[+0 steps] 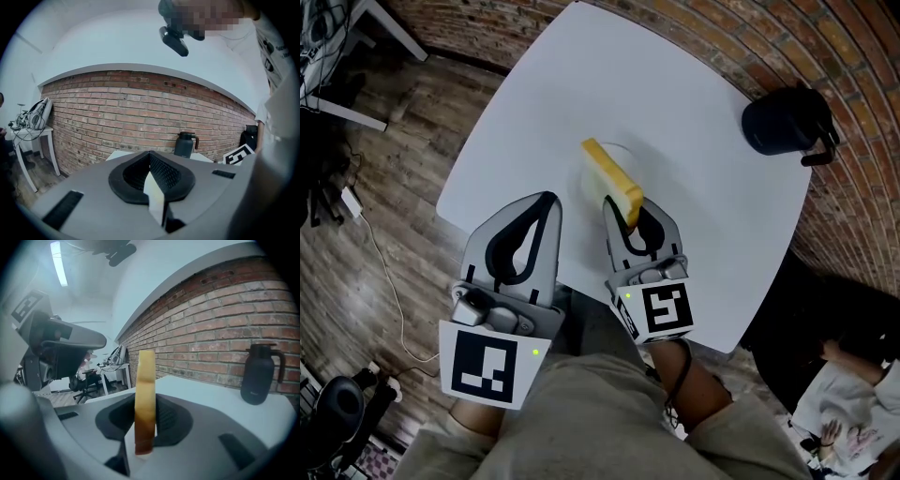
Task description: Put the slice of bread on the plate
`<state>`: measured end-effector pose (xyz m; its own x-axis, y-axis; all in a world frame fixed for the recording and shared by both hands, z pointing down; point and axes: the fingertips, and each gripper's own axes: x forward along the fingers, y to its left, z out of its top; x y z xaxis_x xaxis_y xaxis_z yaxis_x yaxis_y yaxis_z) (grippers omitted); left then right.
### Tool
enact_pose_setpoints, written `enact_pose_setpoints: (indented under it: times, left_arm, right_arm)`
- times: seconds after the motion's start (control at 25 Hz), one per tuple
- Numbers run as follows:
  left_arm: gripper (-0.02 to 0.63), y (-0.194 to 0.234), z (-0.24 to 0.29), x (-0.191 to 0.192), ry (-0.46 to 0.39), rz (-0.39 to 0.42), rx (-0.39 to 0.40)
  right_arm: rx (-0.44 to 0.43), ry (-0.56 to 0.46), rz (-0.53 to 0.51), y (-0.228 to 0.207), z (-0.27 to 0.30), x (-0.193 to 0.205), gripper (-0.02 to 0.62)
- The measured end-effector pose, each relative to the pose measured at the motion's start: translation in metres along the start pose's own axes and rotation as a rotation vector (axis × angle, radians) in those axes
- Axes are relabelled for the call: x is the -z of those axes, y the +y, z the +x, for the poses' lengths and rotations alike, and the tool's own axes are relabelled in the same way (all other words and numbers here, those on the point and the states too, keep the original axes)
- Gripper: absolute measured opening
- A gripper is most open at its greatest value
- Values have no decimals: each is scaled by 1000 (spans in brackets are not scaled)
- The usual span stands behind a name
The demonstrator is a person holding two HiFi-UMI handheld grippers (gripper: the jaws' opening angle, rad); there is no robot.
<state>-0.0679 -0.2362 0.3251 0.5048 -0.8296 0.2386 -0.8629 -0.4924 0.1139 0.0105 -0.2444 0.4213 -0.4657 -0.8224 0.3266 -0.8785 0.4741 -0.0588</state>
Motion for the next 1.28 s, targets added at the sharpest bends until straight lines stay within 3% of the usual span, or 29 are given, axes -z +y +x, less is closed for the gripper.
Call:
enact_pose_setpoints:
  times: [0.6,1.04,1.28]
  left_arm:
    - [9,-3,7,1,14,0,-16]
    - [11,-2,8,1,19,-11,-30]
    - [11,0,7,2,22,-15,-35]
  right_arm:
    - [-59,67,96,1,16,30,87]
    - [-141,129,339,3,29,48,87]
    - [-151,139,419,-5,37,53,94]
